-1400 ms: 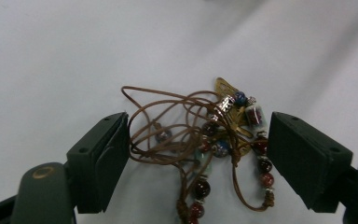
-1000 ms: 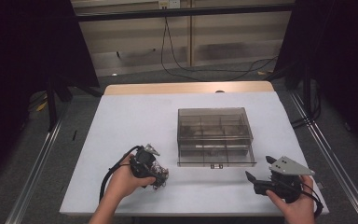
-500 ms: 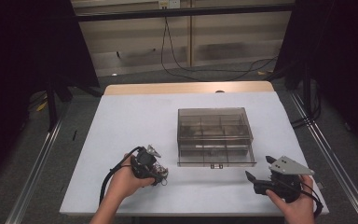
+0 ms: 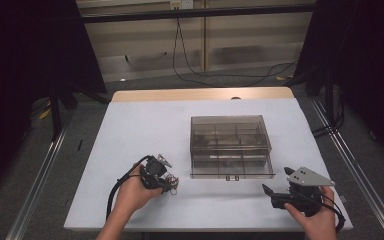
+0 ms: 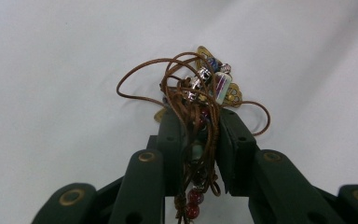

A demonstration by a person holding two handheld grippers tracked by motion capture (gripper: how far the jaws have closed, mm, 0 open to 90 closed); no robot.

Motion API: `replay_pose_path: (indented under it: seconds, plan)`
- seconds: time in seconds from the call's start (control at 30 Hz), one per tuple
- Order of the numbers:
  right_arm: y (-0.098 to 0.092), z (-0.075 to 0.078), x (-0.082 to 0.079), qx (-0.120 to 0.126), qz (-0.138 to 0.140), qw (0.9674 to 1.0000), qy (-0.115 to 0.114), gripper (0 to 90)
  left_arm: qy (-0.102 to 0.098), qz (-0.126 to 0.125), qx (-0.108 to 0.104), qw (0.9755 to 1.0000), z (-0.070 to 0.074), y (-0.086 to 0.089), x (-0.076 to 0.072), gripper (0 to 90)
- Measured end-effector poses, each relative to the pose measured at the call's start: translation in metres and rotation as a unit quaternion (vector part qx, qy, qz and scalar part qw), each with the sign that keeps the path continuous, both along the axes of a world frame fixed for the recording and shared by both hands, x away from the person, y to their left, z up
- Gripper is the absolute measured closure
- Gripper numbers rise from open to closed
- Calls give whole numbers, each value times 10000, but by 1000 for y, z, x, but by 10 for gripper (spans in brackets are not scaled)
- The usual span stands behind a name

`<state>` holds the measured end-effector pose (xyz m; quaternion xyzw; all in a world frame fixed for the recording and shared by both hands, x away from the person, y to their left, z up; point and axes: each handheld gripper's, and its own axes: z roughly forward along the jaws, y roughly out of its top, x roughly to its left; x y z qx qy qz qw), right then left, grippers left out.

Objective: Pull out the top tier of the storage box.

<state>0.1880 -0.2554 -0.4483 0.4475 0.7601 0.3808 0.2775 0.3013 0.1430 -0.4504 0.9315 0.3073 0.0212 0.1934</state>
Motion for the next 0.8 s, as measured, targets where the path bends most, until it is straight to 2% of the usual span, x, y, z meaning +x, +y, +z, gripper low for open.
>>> replay_pose_path:
  seconds: [0.1, 0.2, 0.27, 0.47, 0.67, 0.8]
  plan:
    - [0, 0, 1, 4, 2, 10000, 4, 111, 12, -27, 55, 10000, 2, -1, 0, 735]
    - [1, -3, 2, 29, 55, 9999, 81, 79, 21, -13, -80, 10000, 5, 0, 1, 759]
    - [2, -4, 2, 37, 46, 9999, 135, 77, 30, -24, -49, 10000, 6, 1, 2, 763]
    - [2, -4, 3, 59, 37, 9999, 97, 71, 121, 16, -84, 9999, 7, 2, 3, 768]
    - [2, -5, 3, 79, 30, 9999, 111, 61, 119, 76, -182, 9997, 11, 4, 5, 770]
    - [1, -5, 4, 99, 37, 9999, 88, 58, 159, 16, -225, 9996, 13, 7, 7, 789]
